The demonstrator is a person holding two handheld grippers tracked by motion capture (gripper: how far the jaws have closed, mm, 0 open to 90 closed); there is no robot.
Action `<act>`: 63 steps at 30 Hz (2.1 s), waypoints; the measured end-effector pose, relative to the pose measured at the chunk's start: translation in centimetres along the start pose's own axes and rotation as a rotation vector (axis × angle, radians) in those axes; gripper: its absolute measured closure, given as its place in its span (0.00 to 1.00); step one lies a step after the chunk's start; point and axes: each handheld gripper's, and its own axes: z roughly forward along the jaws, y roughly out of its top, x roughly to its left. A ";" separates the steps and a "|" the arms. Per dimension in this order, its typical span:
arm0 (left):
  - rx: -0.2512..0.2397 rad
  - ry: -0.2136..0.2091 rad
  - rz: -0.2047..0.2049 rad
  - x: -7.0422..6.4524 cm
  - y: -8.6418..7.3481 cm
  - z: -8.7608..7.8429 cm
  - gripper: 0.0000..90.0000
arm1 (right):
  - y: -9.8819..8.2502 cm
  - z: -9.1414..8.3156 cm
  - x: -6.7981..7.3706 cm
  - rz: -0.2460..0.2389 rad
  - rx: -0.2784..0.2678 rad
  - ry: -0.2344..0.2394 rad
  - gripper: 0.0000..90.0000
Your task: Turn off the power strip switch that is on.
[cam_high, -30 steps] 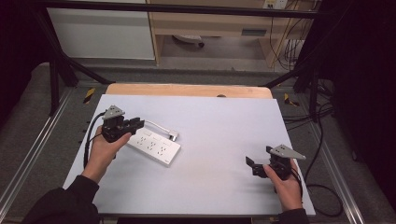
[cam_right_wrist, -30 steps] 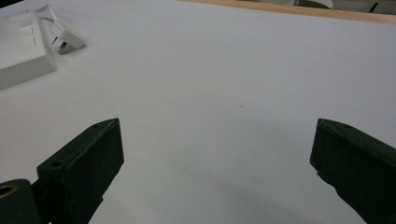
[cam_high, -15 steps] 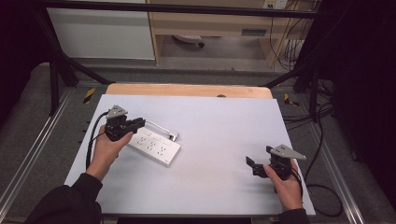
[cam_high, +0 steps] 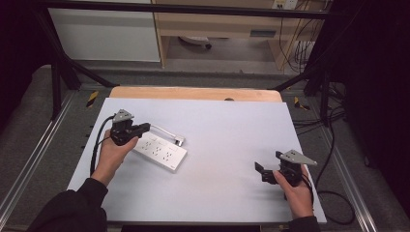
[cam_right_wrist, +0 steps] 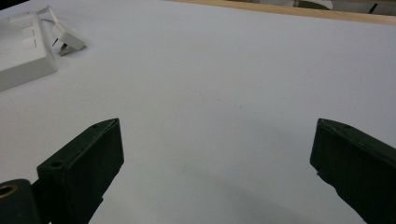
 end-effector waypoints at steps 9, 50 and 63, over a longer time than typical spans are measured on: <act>0.017 0.008 -0.006 0.2 -0.3 0.4 0.99 | 0.0 0.0 0.0 0.002 0.001 0.000 0.04; 0.073 0.018 -0.012 0.5 -1.5 2.1 1.00 | 0.0 -0.2 -0.1 0.003 -0.005 -0.002 0.04; 0.091 0.018 0.003 0.3 -1.6 2.5 1.00 | 0.0 -0.2 -0.2 0.006 -0.005 -0.002 0.04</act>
